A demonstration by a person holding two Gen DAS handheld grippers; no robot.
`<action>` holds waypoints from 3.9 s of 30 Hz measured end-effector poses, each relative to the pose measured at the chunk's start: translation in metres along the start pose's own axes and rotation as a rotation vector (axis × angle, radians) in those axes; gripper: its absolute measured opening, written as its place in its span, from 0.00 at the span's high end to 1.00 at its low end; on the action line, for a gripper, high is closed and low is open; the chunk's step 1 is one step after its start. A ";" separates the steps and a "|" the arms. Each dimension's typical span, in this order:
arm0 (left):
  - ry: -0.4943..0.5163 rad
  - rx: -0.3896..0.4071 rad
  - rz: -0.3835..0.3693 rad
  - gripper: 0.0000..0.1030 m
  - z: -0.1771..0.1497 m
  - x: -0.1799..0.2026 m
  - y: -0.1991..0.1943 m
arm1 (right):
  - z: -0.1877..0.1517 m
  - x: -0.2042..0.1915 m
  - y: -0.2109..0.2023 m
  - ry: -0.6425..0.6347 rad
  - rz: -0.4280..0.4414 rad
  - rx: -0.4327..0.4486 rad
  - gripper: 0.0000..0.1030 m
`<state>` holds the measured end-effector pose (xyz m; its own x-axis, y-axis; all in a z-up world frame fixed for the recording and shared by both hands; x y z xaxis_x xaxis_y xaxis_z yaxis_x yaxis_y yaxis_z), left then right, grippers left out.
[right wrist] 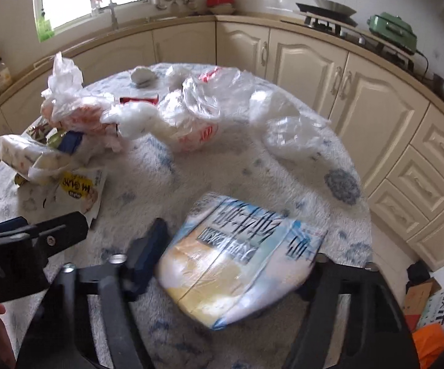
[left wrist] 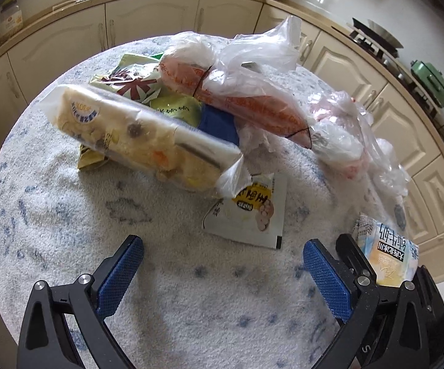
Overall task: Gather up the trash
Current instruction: 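Lift the milk carton with the right tool while the left tool grasps a small wrapper, then carry both items over the blue bucket and open both tools to drop them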
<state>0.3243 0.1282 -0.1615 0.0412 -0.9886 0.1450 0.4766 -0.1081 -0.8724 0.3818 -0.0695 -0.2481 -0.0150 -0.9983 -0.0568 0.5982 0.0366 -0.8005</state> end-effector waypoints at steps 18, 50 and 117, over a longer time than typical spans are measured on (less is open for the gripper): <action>0.145 0.137 0.123 0.64 0.008 0.046 0.033 | 0.005 0.016 0.007 0.000 0.003 0.007 0.35; 0.273 0.166 -0.051 0.91 -0.049 0.068 -0.054 | -0.022 0.020 -0.065 0.032 -0.009 0.100 0.35; 0.823 -0.090 -0.156 0.50 -0.115 0.360 0.070 | -0.144 0.290 -0.089 0.582 -0.375 -0.044 0.19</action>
<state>0.2714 -0.2474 -0.2239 -0.6892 -0.7190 -0.0893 0.3505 -0.2230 -0.9096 0.2083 -0.3559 -0.2793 -0.6490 -0.7574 -0.0723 0.4357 -0.2920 -0.8514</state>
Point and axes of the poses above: each gripper's, at about its wrist camera, not at the fingertips, and y roughly the way its jaws point, x to its right, z to its top, the point moved 5 cm from there along y, roughly the way its jaws point, and after that the axes turned 6 degrees about y, right-handed, at the moved point
